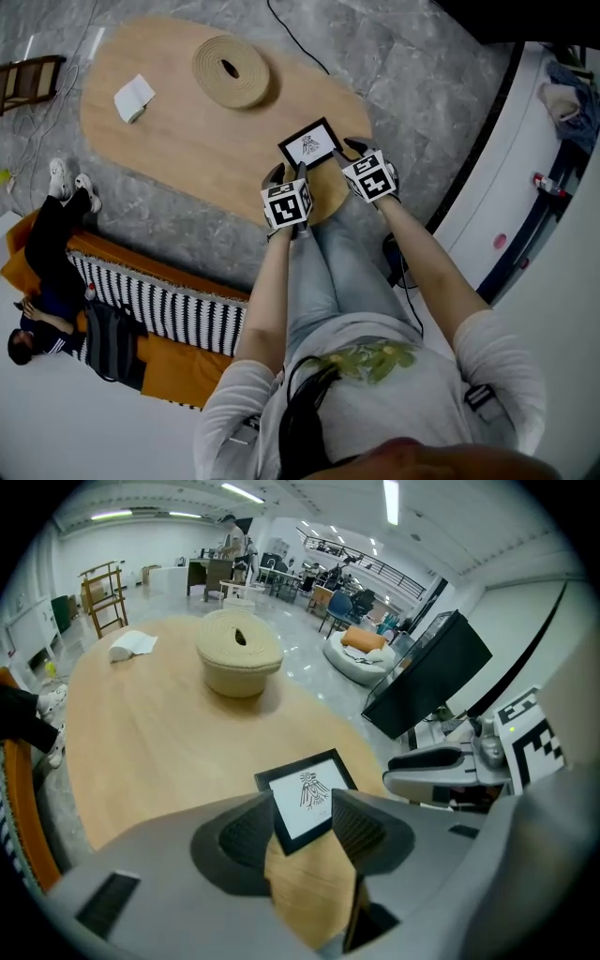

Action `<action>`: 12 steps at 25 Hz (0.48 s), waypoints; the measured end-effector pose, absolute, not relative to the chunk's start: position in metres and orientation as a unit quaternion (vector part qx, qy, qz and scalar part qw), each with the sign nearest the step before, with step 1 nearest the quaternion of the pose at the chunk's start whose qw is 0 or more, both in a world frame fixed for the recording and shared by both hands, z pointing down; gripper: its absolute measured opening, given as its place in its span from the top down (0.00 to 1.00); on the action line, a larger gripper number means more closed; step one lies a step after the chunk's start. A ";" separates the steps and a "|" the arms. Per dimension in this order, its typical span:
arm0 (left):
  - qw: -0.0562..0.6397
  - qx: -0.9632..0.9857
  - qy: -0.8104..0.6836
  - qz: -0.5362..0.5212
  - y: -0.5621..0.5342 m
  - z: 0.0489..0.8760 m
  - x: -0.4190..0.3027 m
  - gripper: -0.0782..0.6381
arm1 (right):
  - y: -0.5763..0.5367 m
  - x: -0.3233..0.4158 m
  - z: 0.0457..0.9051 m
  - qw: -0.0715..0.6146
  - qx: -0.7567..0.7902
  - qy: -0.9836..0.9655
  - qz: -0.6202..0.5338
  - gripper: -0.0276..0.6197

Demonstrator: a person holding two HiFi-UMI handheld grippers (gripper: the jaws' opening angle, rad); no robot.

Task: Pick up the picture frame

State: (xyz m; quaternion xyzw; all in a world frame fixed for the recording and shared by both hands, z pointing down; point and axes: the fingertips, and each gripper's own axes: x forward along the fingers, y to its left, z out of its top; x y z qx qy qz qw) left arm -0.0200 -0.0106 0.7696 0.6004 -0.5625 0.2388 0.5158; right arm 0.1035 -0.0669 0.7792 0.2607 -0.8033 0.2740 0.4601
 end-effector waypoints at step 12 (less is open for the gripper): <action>0.531 0.588 -0.558 0.246 -0.009 0.808 -0.021 0.61 | -0.068 0.102 0.823 0.486 0.247 -0.789 0.282 0.74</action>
